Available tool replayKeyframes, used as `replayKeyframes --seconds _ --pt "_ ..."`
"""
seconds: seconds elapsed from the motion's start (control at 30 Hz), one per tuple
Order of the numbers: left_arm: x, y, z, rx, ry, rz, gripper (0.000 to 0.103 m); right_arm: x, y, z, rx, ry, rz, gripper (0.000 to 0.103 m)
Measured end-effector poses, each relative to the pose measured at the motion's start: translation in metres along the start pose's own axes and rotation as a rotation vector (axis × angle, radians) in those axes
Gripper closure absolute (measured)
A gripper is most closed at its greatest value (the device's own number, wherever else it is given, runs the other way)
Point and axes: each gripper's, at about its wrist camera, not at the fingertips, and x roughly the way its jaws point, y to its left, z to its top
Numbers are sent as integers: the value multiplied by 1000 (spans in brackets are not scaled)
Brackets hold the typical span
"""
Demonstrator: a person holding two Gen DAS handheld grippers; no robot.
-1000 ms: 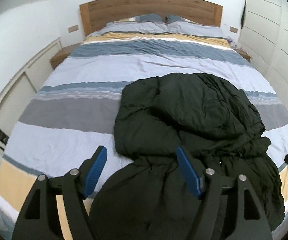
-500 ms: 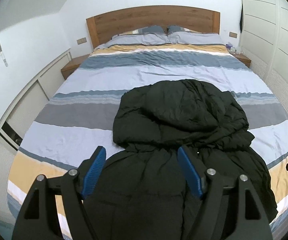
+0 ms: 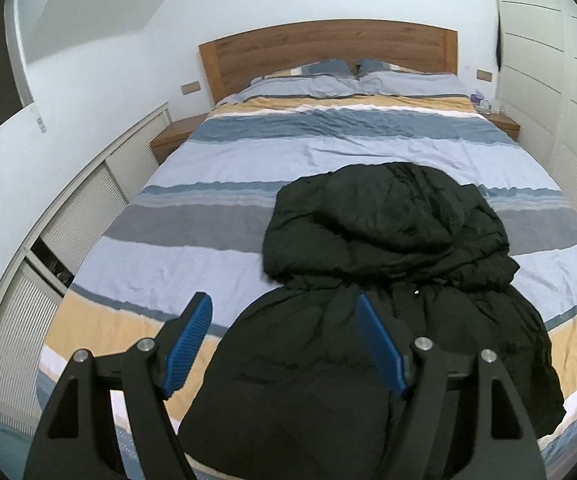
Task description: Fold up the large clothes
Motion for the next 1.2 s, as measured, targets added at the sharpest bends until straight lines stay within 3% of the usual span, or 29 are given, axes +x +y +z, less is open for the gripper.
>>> replayKeyframes --seconds 0.43,1.2 --pt "17 31 -31 -42 78 49 29 10 -8 -10 -1 37 -19 1" --pt "55 37 -53 -33 169 27 29 35 -28 -43 37 138 -85 1"
